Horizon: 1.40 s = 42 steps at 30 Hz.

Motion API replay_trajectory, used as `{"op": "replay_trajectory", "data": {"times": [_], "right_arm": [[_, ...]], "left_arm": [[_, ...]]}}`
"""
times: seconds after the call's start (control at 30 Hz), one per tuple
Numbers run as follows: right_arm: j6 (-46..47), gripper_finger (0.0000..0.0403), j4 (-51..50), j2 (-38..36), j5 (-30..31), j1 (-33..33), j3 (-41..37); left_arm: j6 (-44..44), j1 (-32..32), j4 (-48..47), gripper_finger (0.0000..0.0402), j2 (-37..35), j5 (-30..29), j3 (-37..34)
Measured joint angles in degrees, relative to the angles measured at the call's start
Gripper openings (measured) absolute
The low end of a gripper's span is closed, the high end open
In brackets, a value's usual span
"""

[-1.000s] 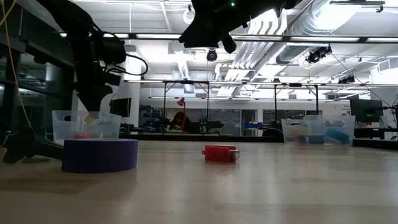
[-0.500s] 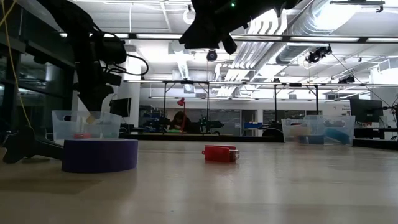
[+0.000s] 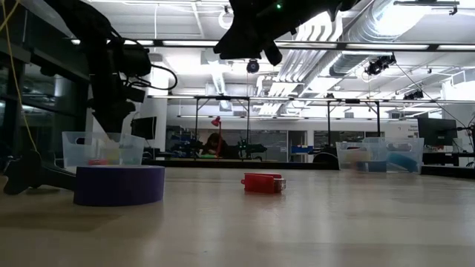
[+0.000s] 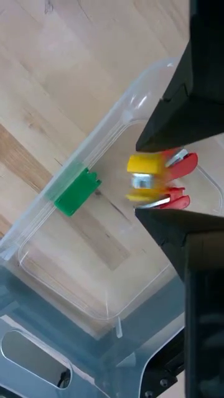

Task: Pick and place Stapler, Stapler remover, tape
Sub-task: Put the yellow stapler into the left transparent bin, then put the gray staple remover into the blue bin

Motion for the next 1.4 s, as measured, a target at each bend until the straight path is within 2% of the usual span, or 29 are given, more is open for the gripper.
{"op": "replay_trajectory", "data": {"times": [0.23, 0.5, 0.63, 0.87, 0.97, 1.17, 1.4], "right_arm": [[0.0, 0.0106, -1.3, 0.0, -1.1, 0.0, 0.0], [0.9, 0.0106, -5.1, 0.0, -2.8, 0.2, 0.0], [2.0, 0.0106, -7.7, 0.0, -5.9, 0.2, 0.0], [3.5, 0.0106, -11.8, 0.0, -9.9, 0.2, 0.0], [3.7, 0.0106, -13.3, 0.0, -11.6, 0.2, 0.0], [3.7, 0.0106, -18.4, 0.0, -11.7, 0.2, 0.0], [3.7, 0.0106, -25.9, 0.0, -13.4, 0.2, 0.0]], "left_arm": [[0.1, 0.0, 0.2, 0.0204, -0.4, -0.2, 0.0], [0.1, 0.0, -0.1, 0.0211, -6.4, -0.1, 2.0], [0.5, 0.0, -0.2, 0.0211, -10.1, 4.0, 2.6], [1.7, 0.0, -1.8, 0.0211, -16.5, 15.2, 2.6], [0.9, -0.6, -4.1, 0.0211, -19.3, 17.5, 2.6], [-2.2, -6.7, -7.5, 0.0211, -23.3, 17.3, 2.7], [-8.3, -18.5, -8.2, 0.0211, -23.7, 16.2, 2.7]]}}
